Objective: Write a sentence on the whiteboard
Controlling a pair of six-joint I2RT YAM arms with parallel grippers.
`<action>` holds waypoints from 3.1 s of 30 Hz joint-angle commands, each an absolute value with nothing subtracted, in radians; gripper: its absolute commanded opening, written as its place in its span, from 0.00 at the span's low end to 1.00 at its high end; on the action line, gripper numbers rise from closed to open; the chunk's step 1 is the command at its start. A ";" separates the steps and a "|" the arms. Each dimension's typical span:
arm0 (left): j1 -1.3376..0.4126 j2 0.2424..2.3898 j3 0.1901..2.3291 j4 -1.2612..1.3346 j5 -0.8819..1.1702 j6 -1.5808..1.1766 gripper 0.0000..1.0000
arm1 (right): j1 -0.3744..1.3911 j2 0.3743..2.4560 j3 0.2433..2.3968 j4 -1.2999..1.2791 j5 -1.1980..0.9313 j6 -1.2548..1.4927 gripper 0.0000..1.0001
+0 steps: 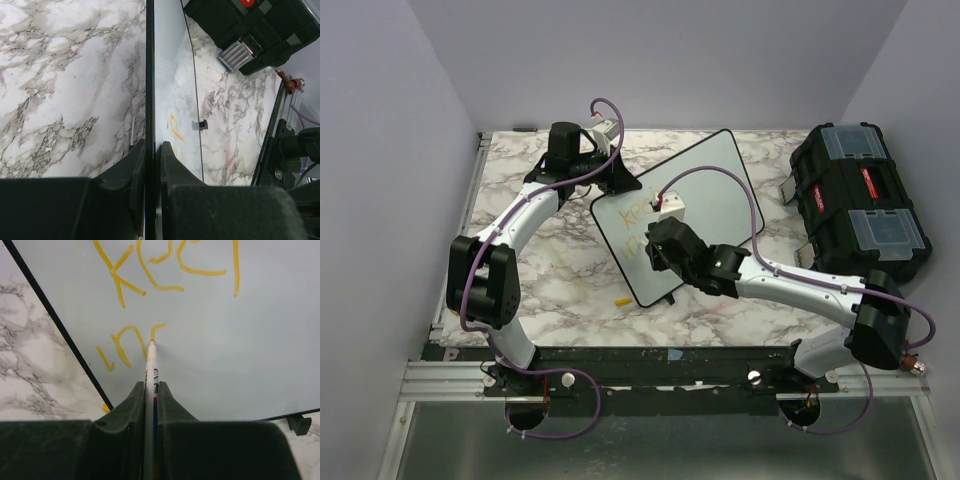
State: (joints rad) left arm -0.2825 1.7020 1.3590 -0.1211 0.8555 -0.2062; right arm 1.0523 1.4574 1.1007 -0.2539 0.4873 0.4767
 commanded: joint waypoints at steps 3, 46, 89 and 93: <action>-0.313 1.710 1.319 -0.179 0.899 -0.089 0.00 | 1.050 1.433 1.019 -0.268 0.450 0.520 0.01; -0.313 1.713 1.321 -0.178 0.899 -0.086 0.00 | 1.033 1.407 1.099 -0.246 0.545 0.478 0.00; -0.313 1.721 1.327 -0.180 0.899 -0.088 0.00 | 1.006 1.410 0.984 -0.244 0.483 0.540 0.01; -0.313 1.719 1.325 -0.179 0.900 -0.089 0.00 | 1.007 1.406 0.985 -0.247 0.487 0.538 0.00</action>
State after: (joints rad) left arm -0.2813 1.7023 1.3586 -0.1219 0.8566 -0.2058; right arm 1.0122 1.4036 1.0122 -0.2253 0.5056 0.5240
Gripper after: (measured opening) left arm 0.122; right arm 0.125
